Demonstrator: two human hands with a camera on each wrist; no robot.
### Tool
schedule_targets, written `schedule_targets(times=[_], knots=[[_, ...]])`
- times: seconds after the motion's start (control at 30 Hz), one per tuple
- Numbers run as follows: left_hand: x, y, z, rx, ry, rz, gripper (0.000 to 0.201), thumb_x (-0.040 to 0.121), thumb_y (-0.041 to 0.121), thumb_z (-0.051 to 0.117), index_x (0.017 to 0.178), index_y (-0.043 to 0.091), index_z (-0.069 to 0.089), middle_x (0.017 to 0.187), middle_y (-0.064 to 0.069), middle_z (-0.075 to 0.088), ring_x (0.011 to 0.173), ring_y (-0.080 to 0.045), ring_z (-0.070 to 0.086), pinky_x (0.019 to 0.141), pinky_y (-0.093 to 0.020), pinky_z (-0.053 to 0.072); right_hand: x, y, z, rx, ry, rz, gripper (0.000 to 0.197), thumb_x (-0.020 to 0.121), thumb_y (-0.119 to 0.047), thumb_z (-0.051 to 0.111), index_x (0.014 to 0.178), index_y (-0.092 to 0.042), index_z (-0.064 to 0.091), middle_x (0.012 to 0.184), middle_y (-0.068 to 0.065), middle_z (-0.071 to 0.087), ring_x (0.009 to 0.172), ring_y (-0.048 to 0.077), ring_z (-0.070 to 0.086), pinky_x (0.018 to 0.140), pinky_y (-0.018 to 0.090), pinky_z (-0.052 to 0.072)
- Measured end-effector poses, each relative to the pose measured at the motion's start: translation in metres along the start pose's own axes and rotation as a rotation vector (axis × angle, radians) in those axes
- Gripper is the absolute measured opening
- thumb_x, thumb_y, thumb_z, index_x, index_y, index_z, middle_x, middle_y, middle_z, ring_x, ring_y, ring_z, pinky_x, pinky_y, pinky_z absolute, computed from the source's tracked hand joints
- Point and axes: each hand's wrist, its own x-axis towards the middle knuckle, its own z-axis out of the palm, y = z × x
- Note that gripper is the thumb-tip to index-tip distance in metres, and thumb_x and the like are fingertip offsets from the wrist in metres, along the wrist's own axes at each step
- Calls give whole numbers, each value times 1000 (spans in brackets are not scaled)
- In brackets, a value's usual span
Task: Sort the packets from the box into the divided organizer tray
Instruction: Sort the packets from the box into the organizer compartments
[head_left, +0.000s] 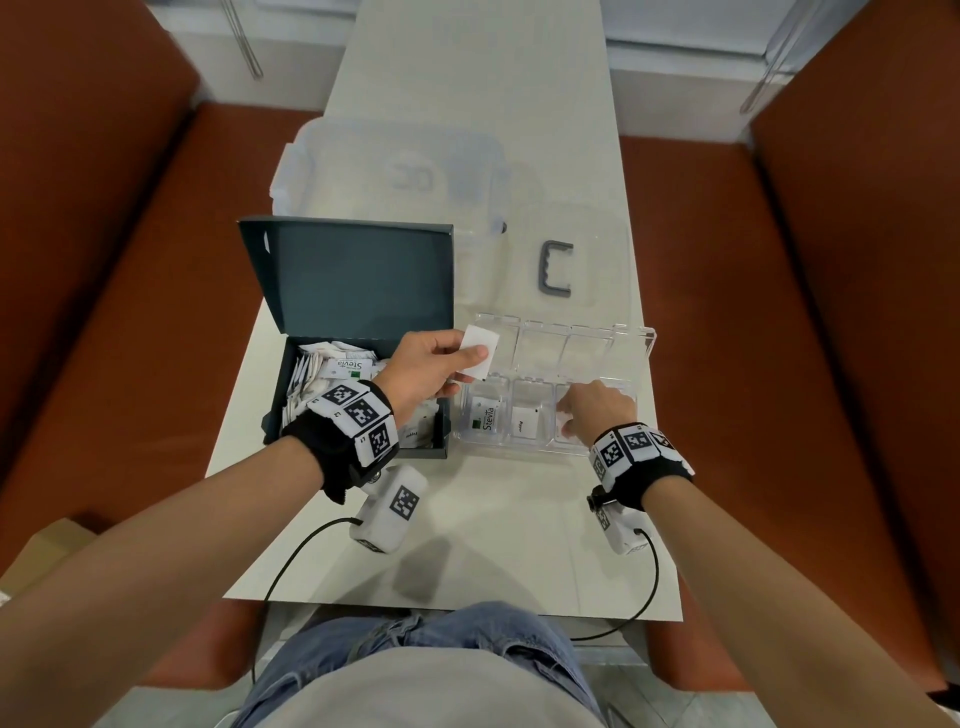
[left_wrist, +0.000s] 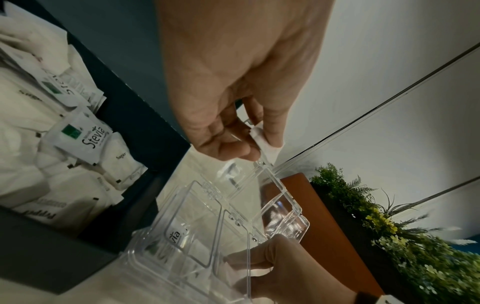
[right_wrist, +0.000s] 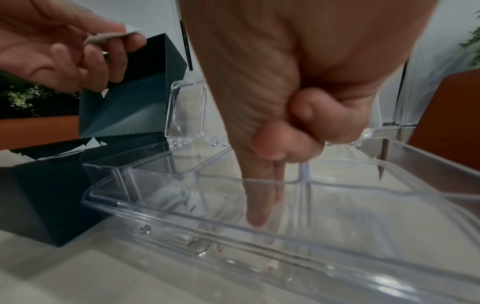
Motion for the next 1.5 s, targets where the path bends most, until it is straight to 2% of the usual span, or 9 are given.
schedule_targets(times=[0.2, 0.4, 0.5, 0.7, 0.83, 1.0, 1.07, 1.2, 1.5], knots=[[-2, -2, -1, -12, -11, -1, 26, 90, 17, 67, 114, 7, 68, 92, -6, 69, 64, -7, 60, 55, -18, 42, -7, 3, -15, 56, -19, -12, 40, 86, -20, 67, 125, -29, 61, 119, 2, 64, 102, 27, 64, 84, 34, 52], [-3, 1, -2, -49, -109, -8, 25, 92, 9, 63, 117, 6, 65, 101, -7, 69, 74, -7, 67, 63, -16, 53, -23, 2, -65, 313, 165, -61, 24, 94, -20, 50, 111, -25, 67, 105, -4, 68, 46, 10, 65, 56, 22, 51], [-6, 5, -3, -57, -175, 13, 27, 90, -3, 60, 117, 1, 64, 108, -13, 68, 86, -14, 69, 77, -19, 57, -34, -8, -90, 470, 245, -199, 20, 95, -21, 54, 107, -24, 69, 100, -2, 70, 45, 9, 64, 66, 23, 55], [-12, 14, -1, -19, -169, 98, 23, 86, -6, 64, 109, -6, 61, 93, -14, 65, 75, -15, 68, 76, -23, 59, -49, -43, -113, 641, 332, -448, 20, 90, -29, 62, 110, -25, 68, 81, -17, 66, 49, 3, 62, 55, 0, 39], [-12, 16, 2, 22, -155, 123, 28, 85, -8, 65, 112, -9, 59, 91, -16, 63, 77, -19, 66, 79, -28, 57, -45, -55, -110, 634, 275, -436, 14, 88, -13, 65, 100, -15, 71, 82, 2, 69, 54, 3, 59, 51, 16, 51], [-9, 6, -4, 114, -128, 119, 21, 88, 3, 67, 109, -1, 65, 83, -6, 64, 72, -12, 61, 70, -24, 54, -34, -47, -102, 672, 297, -292, 12, 89, -3, 60, 92, -5, 71, 60, -2, 62, 43, 2, 57, 43, 11, 47], [-6, 1, -10, 139, -103, 99, 19, 90, 8, 66, 108, 4, 67, 83, -4, 64, 68, -8, 62, 69, -23, 52, -26, -41, -96, 592, 259, -188, 19, 91, -1, 53, 99, -4, 70, 74, 9, 67, 56, 15, 65, 51, 14, 52], [-4, -7, -18, 125, -78, 72, 16, 91, 9, 64, 106, 7, 69, 89, -5, 67, 71, -10, 63, 64, -19, 52, -16, -39, -70, 366, 57, -58, 29, 90, 1, 45, 106, -8, 67, 112, 17, 60, 83, 34, 68, 81, 40, 57], [-6, -9, -20, 121, -83, 81, 13, 94, 9, 60, 102, 12, 69, 87, 0, 70, 73, -10, 64, 65, -20, 52, -4, -55, -20, 176, -15, -13, 27, 88, 0, 46, 97, -15, 67, 102, 9, 65, 84, 33, 68, 80, 41, 57]])
